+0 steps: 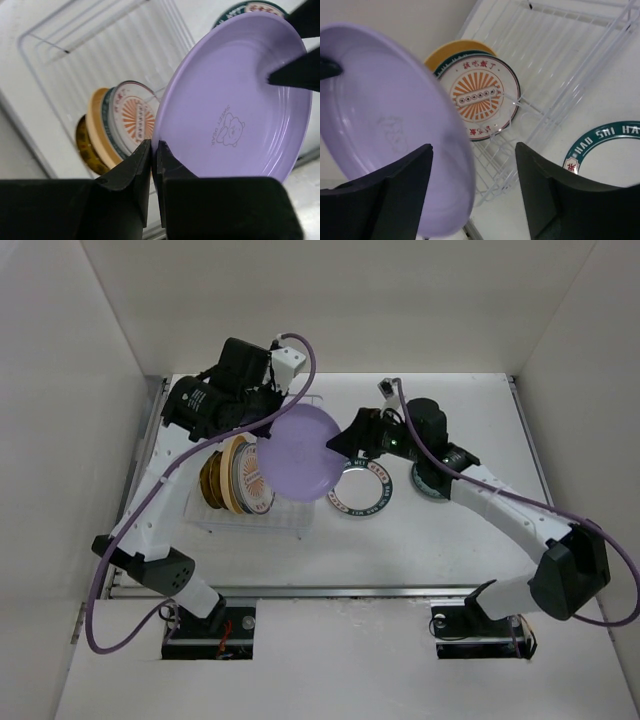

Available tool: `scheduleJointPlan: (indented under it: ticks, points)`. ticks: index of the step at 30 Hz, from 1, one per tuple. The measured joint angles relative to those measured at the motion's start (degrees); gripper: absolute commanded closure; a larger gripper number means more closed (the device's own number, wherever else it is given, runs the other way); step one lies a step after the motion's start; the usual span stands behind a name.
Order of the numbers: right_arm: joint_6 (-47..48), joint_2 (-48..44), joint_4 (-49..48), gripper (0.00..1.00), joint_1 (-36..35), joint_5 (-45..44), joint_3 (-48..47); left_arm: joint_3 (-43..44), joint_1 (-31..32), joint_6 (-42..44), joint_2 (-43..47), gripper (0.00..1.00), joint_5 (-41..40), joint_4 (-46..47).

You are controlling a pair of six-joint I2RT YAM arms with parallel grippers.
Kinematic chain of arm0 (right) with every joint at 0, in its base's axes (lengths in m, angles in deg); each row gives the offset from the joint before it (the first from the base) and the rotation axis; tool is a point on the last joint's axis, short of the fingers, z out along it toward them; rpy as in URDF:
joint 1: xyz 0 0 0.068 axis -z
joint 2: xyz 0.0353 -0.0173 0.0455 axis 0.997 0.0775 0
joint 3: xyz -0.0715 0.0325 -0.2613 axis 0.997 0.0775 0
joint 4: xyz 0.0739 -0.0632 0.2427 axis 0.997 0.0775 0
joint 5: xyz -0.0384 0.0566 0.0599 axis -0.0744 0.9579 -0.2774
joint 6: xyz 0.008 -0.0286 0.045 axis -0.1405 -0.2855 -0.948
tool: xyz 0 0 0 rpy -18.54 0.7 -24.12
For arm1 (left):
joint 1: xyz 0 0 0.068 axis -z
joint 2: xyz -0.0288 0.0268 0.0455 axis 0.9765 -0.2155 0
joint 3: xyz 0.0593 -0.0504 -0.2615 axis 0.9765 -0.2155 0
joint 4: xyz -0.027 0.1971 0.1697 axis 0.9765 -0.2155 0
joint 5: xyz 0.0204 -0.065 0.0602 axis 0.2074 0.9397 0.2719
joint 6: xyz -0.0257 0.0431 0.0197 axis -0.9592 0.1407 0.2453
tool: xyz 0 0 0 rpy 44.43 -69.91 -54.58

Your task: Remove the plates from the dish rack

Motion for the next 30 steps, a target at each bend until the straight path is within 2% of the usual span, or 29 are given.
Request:
scheduleJointPlan:
  ticks: [3,4,5,6,7,8,9,10,11,15,21,25,30]
  points:
    - [-1.73,3.28,-0.57,0.52,0.0,1.42,0.2,-0.59,-0.79,-0.74,-0.61,1.0,5.35,-0.5]
    - [-2.25,3.87,-1.05,0.81,0.0,1.73,0.57,-0.66,-0.98,-0.87,-0.79,1.0,6.34,-0.57]
    - [-2.78,4.15,-1.4,0.96,0.0,2.14,0.87,-0.81,-1.16,-0.98,-0.92,1.0,7.19,-0.61]
    - [-3.48,4.22,-1.66,1.0,0.0,2.38,1.03,-0.87,-1.29,-0.96,-1.07,1.0,7.5,-0.63]
    - [-3.82,4.02,-1.77,1.0,0.07,3.43,1.18,-0.9,-1.7,-0.72,-1.18,0.99,7.21,-0.7]
    - [-3.98,3.8,-1.81,1.0,0.17,3.89,1.22,-0.92,-2.16,-0.59,-1.29,0.87,7.19,-0.61]
    - [-4.31,3.56,-1.95,1.0,0.22,4.15,1.31,-0.92,-2.49,-0.72,-1.36,0.69,7.06,-0.48]
    - [-4.63,3.23,-2.08,1.0,0.24,4.09,1.49,-0.92,-2.58,-0.96,-1.4,0.43,7.32,-0.33]
    - [-5.03,3.02,-2.1,1.0,0.35,3.65,1.55,-0.92,-2.47,-1.01,-1.4,0.0,7.45,-0.15]
    - [-7.58,2.19,-1.05,1.0,2.78,-0.81,1.53,-0.92,-1.57,-2.19,-1.42,0.0,5.16,-0.04]
    - [-12.7,3.28,6.36,1.0,11.56,-12.15,-0.96,-1.2,-1.57,-3.54,-1.66,0.0,-7.54,2.36]
    - [-18.47,6.91,8.57,1.0,18.25,-19.34,-2.16,-4.92,-1.57,-3.78,-1.79,0.0,-12.48,3.74]
    - [-23.21,16.52,11.96,1.0,22.08,-25.83,-6.51,-10.71,-1.6,-2.58,-4.07,0.11,-12.15,3.76]
